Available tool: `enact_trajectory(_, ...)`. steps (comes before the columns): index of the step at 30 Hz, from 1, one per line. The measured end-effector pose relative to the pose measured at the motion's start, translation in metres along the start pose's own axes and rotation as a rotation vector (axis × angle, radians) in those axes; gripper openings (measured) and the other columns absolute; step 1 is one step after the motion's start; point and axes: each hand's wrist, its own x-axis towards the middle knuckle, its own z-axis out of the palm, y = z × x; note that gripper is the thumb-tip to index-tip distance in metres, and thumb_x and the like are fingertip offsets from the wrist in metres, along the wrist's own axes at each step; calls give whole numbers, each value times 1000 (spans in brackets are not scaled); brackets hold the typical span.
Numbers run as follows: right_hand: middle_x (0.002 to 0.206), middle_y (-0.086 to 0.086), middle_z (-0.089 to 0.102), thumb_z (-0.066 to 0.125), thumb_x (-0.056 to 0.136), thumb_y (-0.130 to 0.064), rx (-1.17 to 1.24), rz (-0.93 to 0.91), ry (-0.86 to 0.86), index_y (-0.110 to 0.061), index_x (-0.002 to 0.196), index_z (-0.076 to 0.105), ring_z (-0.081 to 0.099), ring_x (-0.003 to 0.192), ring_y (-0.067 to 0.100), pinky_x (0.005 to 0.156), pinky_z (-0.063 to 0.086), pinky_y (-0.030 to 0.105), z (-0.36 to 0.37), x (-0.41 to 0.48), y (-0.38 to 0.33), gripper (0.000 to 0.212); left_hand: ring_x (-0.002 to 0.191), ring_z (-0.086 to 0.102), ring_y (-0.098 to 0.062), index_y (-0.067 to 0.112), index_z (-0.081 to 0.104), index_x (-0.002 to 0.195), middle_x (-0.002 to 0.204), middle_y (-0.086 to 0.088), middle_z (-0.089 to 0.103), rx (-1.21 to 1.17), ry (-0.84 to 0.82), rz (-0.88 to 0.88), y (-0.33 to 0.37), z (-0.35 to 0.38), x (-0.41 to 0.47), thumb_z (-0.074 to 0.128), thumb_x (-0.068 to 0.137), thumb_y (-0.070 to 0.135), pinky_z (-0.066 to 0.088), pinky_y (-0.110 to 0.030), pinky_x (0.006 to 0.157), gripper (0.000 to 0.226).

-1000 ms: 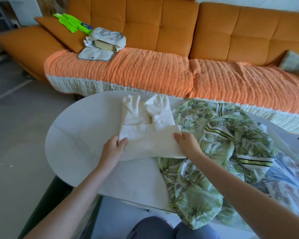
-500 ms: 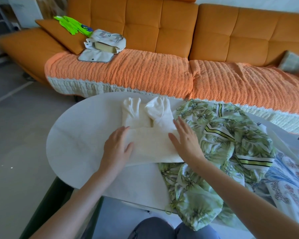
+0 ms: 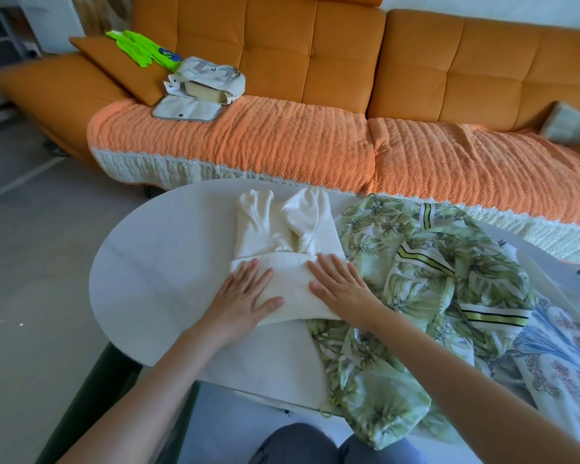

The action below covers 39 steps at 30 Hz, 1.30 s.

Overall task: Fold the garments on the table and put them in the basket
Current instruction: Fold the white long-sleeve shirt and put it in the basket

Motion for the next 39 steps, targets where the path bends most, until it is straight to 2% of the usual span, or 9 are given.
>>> enact_trajectory(3,152,-8,-25,2,82,-71,248,47,17,-35,147,-12,-29,138,14,117,-13,42,-13,-4,-2,76,136,-25,0,29,-8,149,153,12,-21,-7,4,59,-11,-7,-5,17,60,90,-11,-27,113,110)
enact_trajectory(5,153,-11,-24,22,82,-72,241,-6,65,-37,148,-9,-28,139,10,115,-16,33,-21,-16,-1,80,136,-25,3,29,-8,149,150,16,-21,56,71,113,-21,-8,-14,20,55,93,-14,-27,113,117)
enact_trajectory(8,156,-10,-11,35,83,-67,23,-144,97,-32,149,-5,-13,143,7,114,-14,26,-23,-33,5,85,138,-19,4,30,-2,149,151,19,-15,146,142,186,-30,-3,-28,24,65,84,-17,-23,112,103)
enact_trajectory(12,157,-2,10,51,83,-40,-42,-120,90,-19,150,12,13,144,10,112,-9,20,-24,-36,7,80,141,-9,3,31,4,149,152,21,-7,137,177,223,-33,-1,-30,23,73,81,-15,-21,112,93)
enact_trajectory(17,146,-2,38,54,86,-37,51,-62,147,-17,141,31,43,129,20,114,17,25,-33,-35,2,62,140,14,1,24,25,148,153,14,20,111,293,258,-38,0,-26,31,80,57,6,-32,117,76)
enact_trajectory(21,140,0,46,56,84,-36,69,-55,126,-20,140,32,48,123,21,108,31,30,-34,-35,5,63,134,27,-5,20,35,144,149,7,33,132,332,277,-39,-1,-23,38,74,43,12,-26,112,74)
enact_trajectory(28,154,-9,22,58,79,-26,97,-32,18,-26,137,29,44,125,19,103,36,31,-40,-35,14,65,122,42,-7,16,53,132,138,2,50,114,390,297,-43,-3,-17,50,73,47,28,-26,100,67)
enact_trajectory(33,153,-8,24,64,74,-26,163,-49,49,-23,134,37,40,132,16,104,39,33,-33,-32,25,66,124,39,-6,15,47,137,140,5,47,119,390,311,-48,-1,-16,50,75,50,24,-24,101,71)
enact_trajectory(39,147,-8,38,54,84,-32,163,-32,93,-23,133,45,50,124,18,104,37,31,-39,-31,23,50,113,46,-4,16,61,124,130,5,58,105,475,331,-45,-3,-13,48,76,41,27,-23,94,55)
